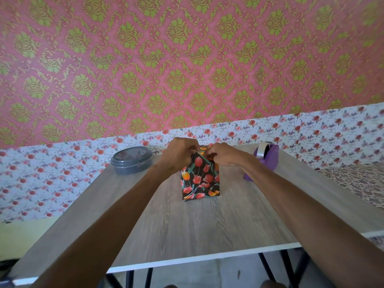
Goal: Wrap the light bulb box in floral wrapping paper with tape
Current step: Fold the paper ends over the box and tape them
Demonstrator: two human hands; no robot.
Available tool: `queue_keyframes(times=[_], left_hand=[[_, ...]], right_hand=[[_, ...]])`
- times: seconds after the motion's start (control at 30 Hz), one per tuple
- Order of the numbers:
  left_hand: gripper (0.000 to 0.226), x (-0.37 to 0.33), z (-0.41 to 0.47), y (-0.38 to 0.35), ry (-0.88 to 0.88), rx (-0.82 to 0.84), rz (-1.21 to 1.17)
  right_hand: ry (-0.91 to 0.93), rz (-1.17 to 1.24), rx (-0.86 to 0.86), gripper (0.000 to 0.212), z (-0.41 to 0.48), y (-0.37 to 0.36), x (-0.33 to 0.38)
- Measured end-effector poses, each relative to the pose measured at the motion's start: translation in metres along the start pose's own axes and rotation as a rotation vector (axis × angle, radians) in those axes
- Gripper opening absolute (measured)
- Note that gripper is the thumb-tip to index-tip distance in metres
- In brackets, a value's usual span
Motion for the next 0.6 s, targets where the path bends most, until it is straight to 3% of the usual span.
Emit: queue_keyframes(times=[0.2, 0.37, 0.6], left_hand=[[0.017, 0.009, -0.002, 0.003, 0.089, 0.005, -0.139], [0.017, 0.016, -0.008, 0.008, 0.198, 0.169, -0.096], [0.016, 0.008, -0.015, 0.002, 0.115, 0.005, -0.062]], right_hand=[[0.018, 0.013, 0.016, 0.039, -0.002, 0.001, 0.000], [0.017, 0.027, 0.041, 0.040, -0.004, 0.005, 0.003], [-0.007, 0.021, 0.031, 0.047, -0.005, 0.004, 0.003]])
Point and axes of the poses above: each hand's wrist, its own z-axis towards the middle knuckle, its own y-axis out of the back of the hand, x = y × z, the point moved 4 cm from there along z, towards the middle knuckle, and after that the axes turned 11 degrees about -z, right-handed, at the moved point
